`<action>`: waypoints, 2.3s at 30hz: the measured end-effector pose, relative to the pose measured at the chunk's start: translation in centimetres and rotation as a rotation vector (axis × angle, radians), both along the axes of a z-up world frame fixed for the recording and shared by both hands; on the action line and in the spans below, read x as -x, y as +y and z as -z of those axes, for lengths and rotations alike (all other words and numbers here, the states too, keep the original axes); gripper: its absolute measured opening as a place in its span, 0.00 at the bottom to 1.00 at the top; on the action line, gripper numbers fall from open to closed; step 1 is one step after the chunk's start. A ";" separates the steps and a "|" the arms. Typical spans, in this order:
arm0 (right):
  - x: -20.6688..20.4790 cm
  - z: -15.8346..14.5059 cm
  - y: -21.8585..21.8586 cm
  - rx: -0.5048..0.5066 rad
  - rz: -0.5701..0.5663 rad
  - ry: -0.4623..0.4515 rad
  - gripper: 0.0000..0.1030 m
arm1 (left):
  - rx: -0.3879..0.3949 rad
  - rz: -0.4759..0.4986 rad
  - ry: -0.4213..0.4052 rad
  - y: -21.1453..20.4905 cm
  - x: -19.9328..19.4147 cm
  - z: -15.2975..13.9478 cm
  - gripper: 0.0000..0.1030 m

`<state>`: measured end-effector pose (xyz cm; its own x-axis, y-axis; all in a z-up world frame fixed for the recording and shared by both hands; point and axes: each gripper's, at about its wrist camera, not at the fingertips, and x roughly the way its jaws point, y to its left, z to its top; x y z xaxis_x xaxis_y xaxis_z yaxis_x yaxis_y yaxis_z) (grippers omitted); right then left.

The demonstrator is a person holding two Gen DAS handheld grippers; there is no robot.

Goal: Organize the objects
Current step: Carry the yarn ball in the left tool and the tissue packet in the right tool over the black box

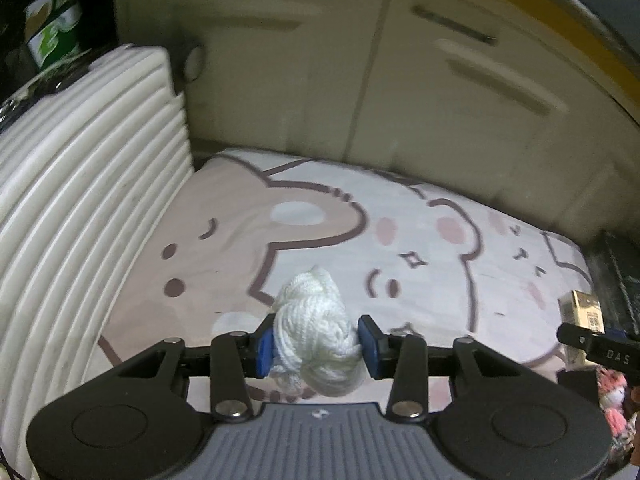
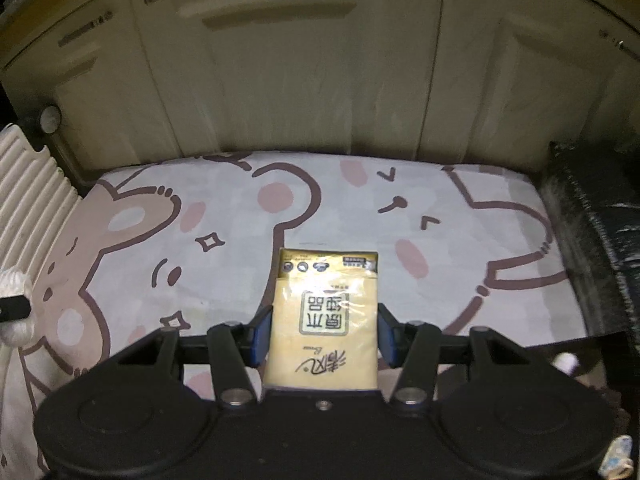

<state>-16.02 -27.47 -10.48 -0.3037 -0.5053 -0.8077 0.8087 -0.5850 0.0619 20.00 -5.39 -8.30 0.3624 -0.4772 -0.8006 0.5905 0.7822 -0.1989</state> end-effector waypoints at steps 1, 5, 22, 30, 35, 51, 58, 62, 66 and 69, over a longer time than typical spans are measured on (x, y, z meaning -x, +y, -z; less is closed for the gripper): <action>-0.1 -0.3 0.4 0.003 -0.001 0.005 0.52 | 0.000 0.012 -0.006 -0.3 0.5 -0.3 0.42; -0.4 -1.4 2.0 0.012 0.002 0.012 0.52 | -0.004 0.062 -0.040 -1.1 2.8 -1.4 0.42; -2.8 -4.9 6.7 0.024 -0.023 0.056 0.52 | 0.000 0.151 -0.089 -2.4 9.1 -3.9 0.42; -3.4 -5.8 7.7 0.026 -0.040 0.067 0.52 | 0.005 0.154 -0.092 -2.4 10.3 -4.4 0.43; -3.5 -6.5 8.4 0.030 -0.050 0.072 0.52 | 0.013 0.163 -0.087 -2.7 10.8 -4.6 0.43; -0.4 -8.7 13.8 0.037 0.008 0.088 0.52 | 0.086 0.267 -0.074 -6.7 14.8 -6.1 0.43; 1.7 -8.8 17.4 0.041 0.070 0.092 0.52 | 0.108 0.330 -0.068 -8.9 17.2 -6.3 0.43; 2.6 -8.8 19.4 0.041 0.096 0.095 0.52 | 0.136 0.357 -0.059 -10.0 18.3 -6.5 0.42; 3.6 -9.0 20.9 0.043 0.115 0.104 0.52 | 0.170 0.396 -0.049 -11.1 19.6 -6.6 0.43; 4.4 -9.0 21.9 0.041 0.129 0.113 0.52 | 0.198 0.418 -0.043 -11.9 20.4 -6.5 0.43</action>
<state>-20.38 -5.58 -1.44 -0.4555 -0.4881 -0.7445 0.7304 -0.6831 0.0010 -0.39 -17.31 -1.82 0.1369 -0.7318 -0.6677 0.8582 0.4242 -0.2890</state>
